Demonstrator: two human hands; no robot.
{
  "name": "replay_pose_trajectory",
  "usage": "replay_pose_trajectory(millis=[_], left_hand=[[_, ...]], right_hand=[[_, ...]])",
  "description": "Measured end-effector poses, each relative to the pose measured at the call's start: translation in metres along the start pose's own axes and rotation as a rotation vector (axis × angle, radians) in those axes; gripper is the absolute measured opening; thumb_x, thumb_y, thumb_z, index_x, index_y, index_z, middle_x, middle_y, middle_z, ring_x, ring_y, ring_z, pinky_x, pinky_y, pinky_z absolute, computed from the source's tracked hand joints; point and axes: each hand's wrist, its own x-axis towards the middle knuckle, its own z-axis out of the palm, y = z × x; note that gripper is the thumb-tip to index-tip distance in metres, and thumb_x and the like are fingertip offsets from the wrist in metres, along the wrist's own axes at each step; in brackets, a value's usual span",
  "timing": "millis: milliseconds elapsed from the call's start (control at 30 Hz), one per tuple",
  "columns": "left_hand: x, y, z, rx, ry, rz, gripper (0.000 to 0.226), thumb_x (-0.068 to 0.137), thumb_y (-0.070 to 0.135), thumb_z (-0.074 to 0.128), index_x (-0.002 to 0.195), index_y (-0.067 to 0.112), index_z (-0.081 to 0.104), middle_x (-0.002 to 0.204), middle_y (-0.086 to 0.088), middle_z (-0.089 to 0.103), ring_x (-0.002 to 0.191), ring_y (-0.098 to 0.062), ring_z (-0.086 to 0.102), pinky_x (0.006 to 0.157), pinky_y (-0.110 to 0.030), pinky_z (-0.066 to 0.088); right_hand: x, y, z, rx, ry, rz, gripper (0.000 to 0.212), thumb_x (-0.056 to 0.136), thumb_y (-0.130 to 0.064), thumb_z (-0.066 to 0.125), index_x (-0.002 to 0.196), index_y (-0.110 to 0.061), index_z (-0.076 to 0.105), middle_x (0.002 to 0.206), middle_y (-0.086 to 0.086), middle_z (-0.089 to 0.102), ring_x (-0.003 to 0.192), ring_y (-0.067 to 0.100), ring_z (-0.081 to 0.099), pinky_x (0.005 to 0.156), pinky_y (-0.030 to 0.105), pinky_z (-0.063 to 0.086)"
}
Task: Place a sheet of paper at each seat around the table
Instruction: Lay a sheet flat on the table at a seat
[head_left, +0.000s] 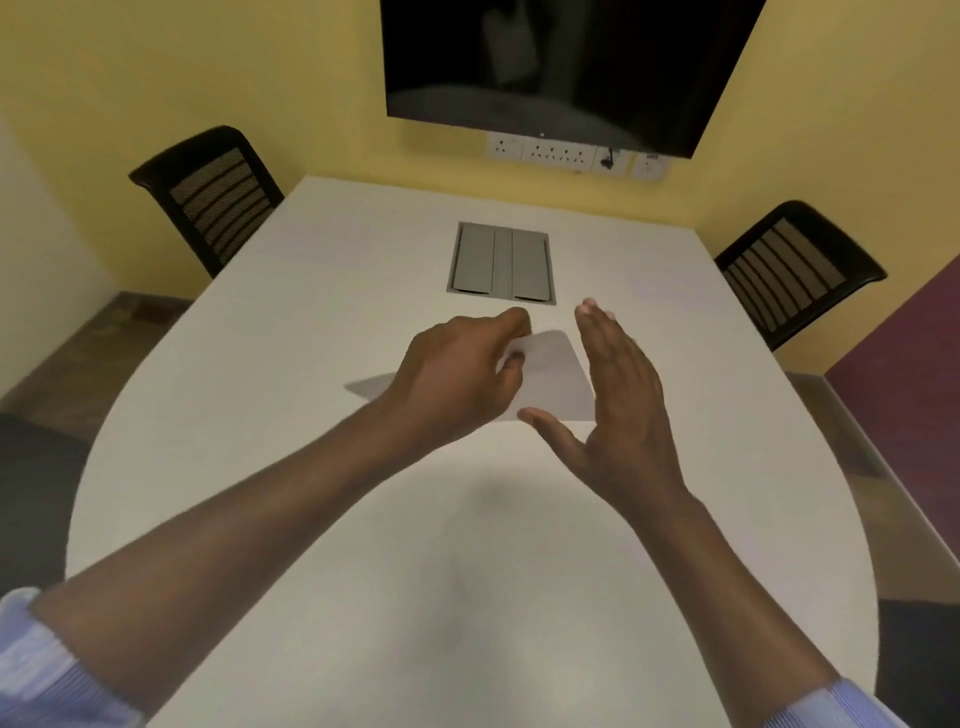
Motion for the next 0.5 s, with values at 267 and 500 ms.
replay_pose_trajectory(millis=[267,500], left_hand=[[-0.049,0.030,-0.098,-0.109,0.103,0.139,0.008,0.090,0.019,0.065,0.098,0.018,0.065,0.067,0.001,0.061,0.052,-0.010,0.045,0.053,-0.032,0.039],[-0.102,0.017,-0.152,-0.402,0.225,-0.053,0.008,0.089,0.029,0.064,0.092,0.022,0.068,0.085,0.003,0.071,0.080,-0.021,0.069,0.070,-0.046,0.056]], right_hand=[[-0.002,-0.051,-0.077,0.140,-0.086,0.140,0.012,0.088,-0.034,0.074,0.098,-0.027,0.073,0.087,-0.016,0.074,0.082,0.002,0.070,0.070,0.026,0.054],[-0.063,-0.027,-0.123,0.463,-0.153,0.369,0.007,0.090,-0.023,0.073,0.085,-0.027,0.074,0.086,-0.013,0.075,0.081,0.006,0.069,0.074,0.016,0.052]])
